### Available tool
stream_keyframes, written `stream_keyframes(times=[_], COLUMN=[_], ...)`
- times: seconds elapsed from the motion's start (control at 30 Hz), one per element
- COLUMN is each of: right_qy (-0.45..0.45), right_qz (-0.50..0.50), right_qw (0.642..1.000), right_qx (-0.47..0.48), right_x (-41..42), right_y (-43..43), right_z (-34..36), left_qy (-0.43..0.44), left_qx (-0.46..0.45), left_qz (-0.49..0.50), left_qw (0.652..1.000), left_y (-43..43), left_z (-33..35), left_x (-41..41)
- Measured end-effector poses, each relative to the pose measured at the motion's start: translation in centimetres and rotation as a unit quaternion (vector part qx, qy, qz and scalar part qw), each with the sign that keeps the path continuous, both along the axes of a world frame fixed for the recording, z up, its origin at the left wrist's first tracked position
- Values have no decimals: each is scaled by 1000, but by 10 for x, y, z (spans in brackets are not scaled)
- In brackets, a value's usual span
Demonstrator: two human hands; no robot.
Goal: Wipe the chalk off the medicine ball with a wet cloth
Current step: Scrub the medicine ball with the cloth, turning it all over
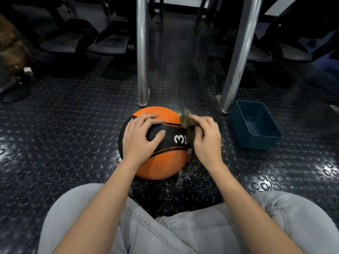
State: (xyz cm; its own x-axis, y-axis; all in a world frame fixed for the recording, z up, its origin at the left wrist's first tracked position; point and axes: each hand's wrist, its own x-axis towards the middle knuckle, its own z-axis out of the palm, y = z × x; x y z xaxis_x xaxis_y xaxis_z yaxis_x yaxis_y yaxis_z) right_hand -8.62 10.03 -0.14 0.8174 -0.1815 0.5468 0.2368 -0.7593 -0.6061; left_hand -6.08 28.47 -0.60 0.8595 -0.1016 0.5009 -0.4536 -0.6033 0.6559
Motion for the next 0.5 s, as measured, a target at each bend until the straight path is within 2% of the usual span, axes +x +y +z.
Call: stream_keyframes(times=[0.07, 0.13, 0.2, 0.27, 0.3, 0.37, 0.43, 0.5], right_qy=[-36, 43, 175, 217, 181, 54, -31, -19], right_qz=[47, 24, -42, -80, -82, -36, 36, 46], right_qw=[997, 998, 984, 973, 980, 998, 998, 997], right_qx=[-52, -27, -8, -15, -6, 8, -30, -50], right_x=[-5, -2, 4, 5, 5, 2, -4, -4], right_y=[10, 0, -19, -27, -24, -7, 9, 7], right_z=[-8, -24, -36, -37, -30, -10, -5, -18], left_qy=[-2, 4, 6, 1, 0, 0, -4, -2], left_qx=[7, 5, 8, 7, 3, -5, -2, -2], left_qz=[0, -7, -13, -14, -13, -7, 0, -2], left_qw=[1000, 1000, 1000, 1000, 1000, 1000, 1000, 1000], left_y=[0, -1, -3, -4, -3, -1, 0, 0], left_z=[-1, -1, 1, 0, 0, 0, -1, -1], left_x=[1, 1, 1, 0, 0, 0, 2, 2])
